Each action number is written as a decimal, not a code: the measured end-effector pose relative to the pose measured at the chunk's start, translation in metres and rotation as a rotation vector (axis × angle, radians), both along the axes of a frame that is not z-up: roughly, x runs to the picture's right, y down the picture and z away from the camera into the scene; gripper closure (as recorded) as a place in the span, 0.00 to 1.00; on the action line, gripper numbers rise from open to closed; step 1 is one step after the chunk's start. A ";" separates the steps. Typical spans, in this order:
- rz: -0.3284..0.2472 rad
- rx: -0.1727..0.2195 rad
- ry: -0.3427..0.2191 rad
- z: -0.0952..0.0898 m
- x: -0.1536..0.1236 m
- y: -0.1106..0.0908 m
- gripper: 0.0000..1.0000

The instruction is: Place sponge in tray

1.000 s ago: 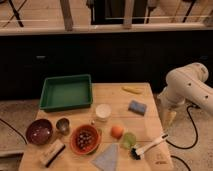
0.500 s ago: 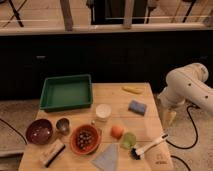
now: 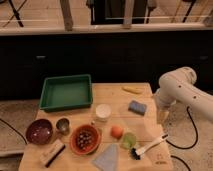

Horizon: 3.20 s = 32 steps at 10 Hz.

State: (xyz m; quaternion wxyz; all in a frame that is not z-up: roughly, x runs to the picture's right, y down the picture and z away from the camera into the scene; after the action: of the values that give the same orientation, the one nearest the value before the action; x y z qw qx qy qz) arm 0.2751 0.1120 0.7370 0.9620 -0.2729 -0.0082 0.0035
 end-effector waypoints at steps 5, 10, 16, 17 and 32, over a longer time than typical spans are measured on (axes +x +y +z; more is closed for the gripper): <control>-0.004 0.003 -0.041 0.037 -0.007 0.000 0.20; -0.008 0.002 -0.066 0.065 -0.009 -0.004 0.20; 0.023 -0.007 -0.090 0.093 -0.016 -0.006 0.20; 0.028 -0.008 -0.092 0.096 -0.017 -0.006 0.20; 0.131 -0.023 -0.109 0.145 -0.014 -0.008 0.20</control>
State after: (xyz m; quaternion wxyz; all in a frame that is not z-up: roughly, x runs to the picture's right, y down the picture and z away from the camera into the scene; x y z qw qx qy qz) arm 0.2608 0.1038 0.8823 0.9546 -0.2829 -0.0781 0.0516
